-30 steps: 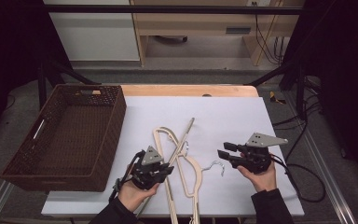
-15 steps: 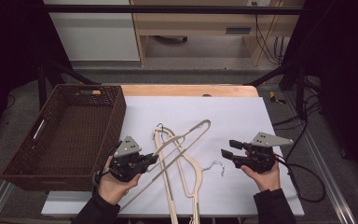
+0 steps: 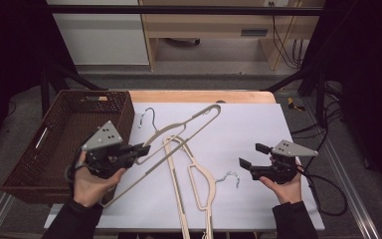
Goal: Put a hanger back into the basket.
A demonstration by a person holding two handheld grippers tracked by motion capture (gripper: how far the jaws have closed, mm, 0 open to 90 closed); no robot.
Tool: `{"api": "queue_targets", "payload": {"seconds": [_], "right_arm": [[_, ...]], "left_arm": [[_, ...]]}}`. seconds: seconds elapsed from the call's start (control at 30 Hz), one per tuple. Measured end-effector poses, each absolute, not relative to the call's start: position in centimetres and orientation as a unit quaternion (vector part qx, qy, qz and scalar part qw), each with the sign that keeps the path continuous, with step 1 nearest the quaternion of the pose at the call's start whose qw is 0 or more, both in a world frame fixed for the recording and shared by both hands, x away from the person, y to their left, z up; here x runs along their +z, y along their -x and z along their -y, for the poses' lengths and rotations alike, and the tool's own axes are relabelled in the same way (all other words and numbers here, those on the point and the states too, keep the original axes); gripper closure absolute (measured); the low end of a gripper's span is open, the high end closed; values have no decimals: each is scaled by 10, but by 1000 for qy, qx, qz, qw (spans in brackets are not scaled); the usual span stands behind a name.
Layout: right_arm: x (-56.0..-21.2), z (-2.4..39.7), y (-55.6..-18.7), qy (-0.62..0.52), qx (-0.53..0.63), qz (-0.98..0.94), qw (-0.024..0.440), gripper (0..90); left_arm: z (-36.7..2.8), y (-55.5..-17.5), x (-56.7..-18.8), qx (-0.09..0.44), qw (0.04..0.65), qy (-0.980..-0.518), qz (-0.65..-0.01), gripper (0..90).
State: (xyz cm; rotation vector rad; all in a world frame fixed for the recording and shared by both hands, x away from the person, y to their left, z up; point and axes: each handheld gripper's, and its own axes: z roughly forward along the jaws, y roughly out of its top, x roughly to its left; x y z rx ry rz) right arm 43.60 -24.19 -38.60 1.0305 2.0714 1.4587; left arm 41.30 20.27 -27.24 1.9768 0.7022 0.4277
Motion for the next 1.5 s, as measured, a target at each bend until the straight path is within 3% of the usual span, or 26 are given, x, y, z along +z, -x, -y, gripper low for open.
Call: {"api": "queue_targets", "payload": {"seconds": [0.47,0.7,1.5], "right_arm": [[-385,249,-435,-390,519,-727,224,84],[-386,249,-436,-394,513,-729,225,81],[-390,248,-439,-395,501,-737,223,80]], "left_arm": [[-265,-449,-244,218,465,-797,-318,867],[-299,-462,-243,236,460,-789,-332,867],[-416,-478,-287,250,430,-754,-428,867]]}}
